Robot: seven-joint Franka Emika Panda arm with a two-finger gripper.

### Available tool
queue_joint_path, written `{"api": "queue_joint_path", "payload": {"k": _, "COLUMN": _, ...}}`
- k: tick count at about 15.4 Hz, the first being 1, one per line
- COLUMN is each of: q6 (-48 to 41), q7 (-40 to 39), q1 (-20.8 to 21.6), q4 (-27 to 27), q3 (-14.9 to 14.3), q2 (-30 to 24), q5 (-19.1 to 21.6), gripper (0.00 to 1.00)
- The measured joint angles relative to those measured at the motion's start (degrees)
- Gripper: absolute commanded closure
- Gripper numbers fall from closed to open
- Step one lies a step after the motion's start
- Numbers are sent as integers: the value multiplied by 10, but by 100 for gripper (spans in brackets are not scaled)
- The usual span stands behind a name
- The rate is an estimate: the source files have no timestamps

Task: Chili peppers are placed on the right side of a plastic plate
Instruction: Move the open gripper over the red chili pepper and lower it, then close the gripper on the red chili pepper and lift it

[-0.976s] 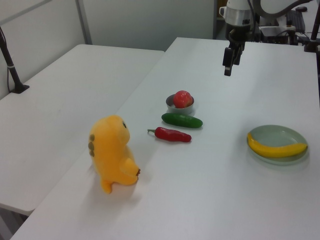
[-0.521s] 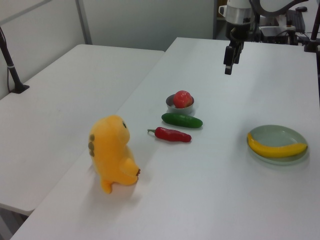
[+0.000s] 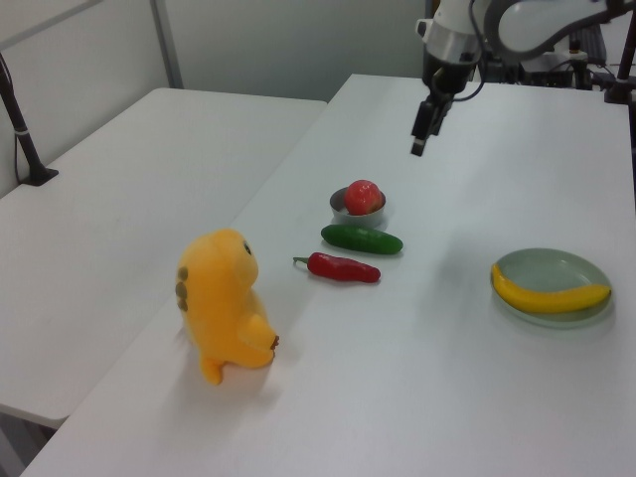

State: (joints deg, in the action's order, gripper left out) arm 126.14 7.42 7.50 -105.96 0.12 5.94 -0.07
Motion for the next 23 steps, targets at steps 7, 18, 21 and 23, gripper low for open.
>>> {"api": "queue_joint_path", "payload": {"k": 7, "q6": 128, "q7": 51, "q1": 37, "q4": 42, "q3": 26, "q2": 68, "q5": 0, "gripper": 0}}
{"api": "queue_joint_path", "payload": {"k": 18, "q6": 224, "q7": 101, "q1": 92, "q4": 126, "q3": 31, "q2": 240, "q5": -77, "gripper": 0}}
{"api": "queue_joint_path", "payload": {"k": 21, "q6": 246, "q7": 128, "q1": 101, "q4": 139, "q3": 31, "q2": 272, "q5": -113, "gripper": 0}}
{"api": "queue_joint_path", "payload": {"k": 23, "q6": 254, "q7": 139, "q1": 104, "q4": 142, "q3": 31, "q2": 288, "q5": -129, "gripper": 7}}
